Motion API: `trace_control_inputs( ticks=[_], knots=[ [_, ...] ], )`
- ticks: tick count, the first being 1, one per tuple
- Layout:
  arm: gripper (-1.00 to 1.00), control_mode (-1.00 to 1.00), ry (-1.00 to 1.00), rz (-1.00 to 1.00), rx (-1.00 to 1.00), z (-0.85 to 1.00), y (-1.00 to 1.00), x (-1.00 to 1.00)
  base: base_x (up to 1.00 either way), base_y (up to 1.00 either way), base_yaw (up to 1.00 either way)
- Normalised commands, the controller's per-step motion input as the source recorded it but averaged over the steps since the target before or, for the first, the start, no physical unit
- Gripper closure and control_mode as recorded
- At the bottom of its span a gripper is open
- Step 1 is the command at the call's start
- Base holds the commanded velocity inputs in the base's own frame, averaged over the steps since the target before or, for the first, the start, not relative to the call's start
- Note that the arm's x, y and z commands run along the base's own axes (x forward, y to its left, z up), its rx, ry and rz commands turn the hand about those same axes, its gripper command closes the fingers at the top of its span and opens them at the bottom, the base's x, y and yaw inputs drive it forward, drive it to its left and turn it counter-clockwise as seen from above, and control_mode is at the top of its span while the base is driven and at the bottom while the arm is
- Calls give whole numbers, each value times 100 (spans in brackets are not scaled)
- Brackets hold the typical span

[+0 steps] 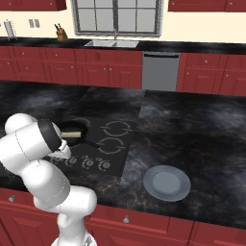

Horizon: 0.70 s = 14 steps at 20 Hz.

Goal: Pick up the butter stick and place it in the pan. Then turn on the burner for the pan.

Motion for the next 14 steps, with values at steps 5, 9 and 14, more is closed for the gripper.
trace_control_inputs(
  ticks=[5, 9, 14],
  knots=[
    [100, -100, 0, 20, 0, -24, 0, -21, 0, 0, 0],
    [100, -100, 0, 20, 0, -34, 1, -19, 0, 0, 0],
    [100, -100, 0, 21, 0, -38, 1, -17, 0, 0, 0]
  ],
)
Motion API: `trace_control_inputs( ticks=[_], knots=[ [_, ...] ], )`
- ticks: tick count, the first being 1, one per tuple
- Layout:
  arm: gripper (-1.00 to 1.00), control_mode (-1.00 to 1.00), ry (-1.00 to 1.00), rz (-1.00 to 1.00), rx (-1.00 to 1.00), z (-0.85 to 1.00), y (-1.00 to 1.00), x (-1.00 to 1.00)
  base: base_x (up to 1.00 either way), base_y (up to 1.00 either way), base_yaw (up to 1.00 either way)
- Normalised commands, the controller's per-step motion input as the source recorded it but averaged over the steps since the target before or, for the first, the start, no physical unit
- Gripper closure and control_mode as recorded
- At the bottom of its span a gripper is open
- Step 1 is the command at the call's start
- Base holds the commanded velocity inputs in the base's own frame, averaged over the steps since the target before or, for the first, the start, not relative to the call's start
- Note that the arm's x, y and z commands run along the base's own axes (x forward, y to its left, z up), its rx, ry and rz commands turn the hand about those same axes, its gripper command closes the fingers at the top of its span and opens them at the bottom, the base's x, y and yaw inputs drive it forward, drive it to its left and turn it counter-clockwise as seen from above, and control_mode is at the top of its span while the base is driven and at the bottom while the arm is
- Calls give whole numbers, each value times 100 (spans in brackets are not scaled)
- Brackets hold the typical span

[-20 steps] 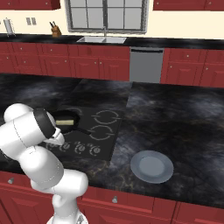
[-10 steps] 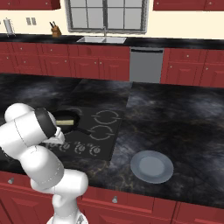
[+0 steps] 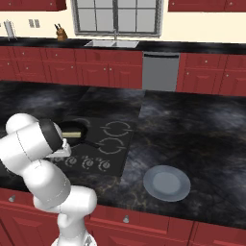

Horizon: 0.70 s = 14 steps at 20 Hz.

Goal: Pick up the butter stick and place it in the pan. Then turn on the burner for the pan.

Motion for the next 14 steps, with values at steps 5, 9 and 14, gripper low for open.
trace_control_inputs(
  ticks=[5, 9, 14],
  knots=[
    [100, -100, 0, 22, 0, -41, 0, -16, 0, 0, 0],
    [100, -100, 0, 22, 0, -43, 0, -19, 0, 0, 0],
    [100, -100, 0, 22, -1, -45, 0, -16, 0, 0, 0]
  ],
)
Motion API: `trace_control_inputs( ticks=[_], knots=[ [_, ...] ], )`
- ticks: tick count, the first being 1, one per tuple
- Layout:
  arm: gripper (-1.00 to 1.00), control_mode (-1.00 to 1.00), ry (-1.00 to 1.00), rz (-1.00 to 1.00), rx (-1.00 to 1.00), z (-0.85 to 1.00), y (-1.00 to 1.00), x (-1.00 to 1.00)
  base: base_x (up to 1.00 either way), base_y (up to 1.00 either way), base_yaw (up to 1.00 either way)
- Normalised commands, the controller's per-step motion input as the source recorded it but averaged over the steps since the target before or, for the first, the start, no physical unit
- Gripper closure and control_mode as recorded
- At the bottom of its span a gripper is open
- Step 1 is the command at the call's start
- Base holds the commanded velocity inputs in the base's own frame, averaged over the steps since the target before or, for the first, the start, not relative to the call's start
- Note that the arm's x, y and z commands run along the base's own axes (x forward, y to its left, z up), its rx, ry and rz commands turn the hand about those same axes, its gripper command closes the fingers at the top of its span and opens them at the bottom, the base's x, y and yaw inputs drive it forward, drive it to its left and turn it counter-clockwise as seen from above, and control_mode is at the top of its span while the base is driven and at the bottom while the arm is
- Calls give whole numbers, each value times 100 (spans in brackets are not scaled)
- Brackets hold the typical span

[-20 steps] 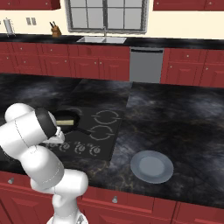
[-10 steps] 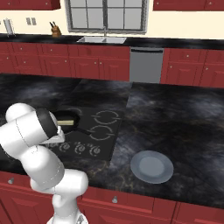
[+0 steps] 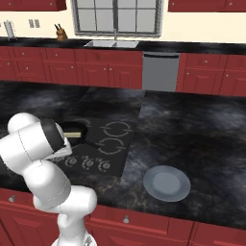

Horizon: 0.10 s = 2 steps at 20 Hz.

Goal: Pick up the butter stick and place it in the pan. Then turn on the burner for the pan.

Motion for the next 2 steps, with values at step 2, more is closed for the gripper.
trace_control_inputs(
  ticks=[2],
  knots=[
    [100, -100, 0, 21, -2, -49, 0, -13, 0, 0, 0]
  ],
)
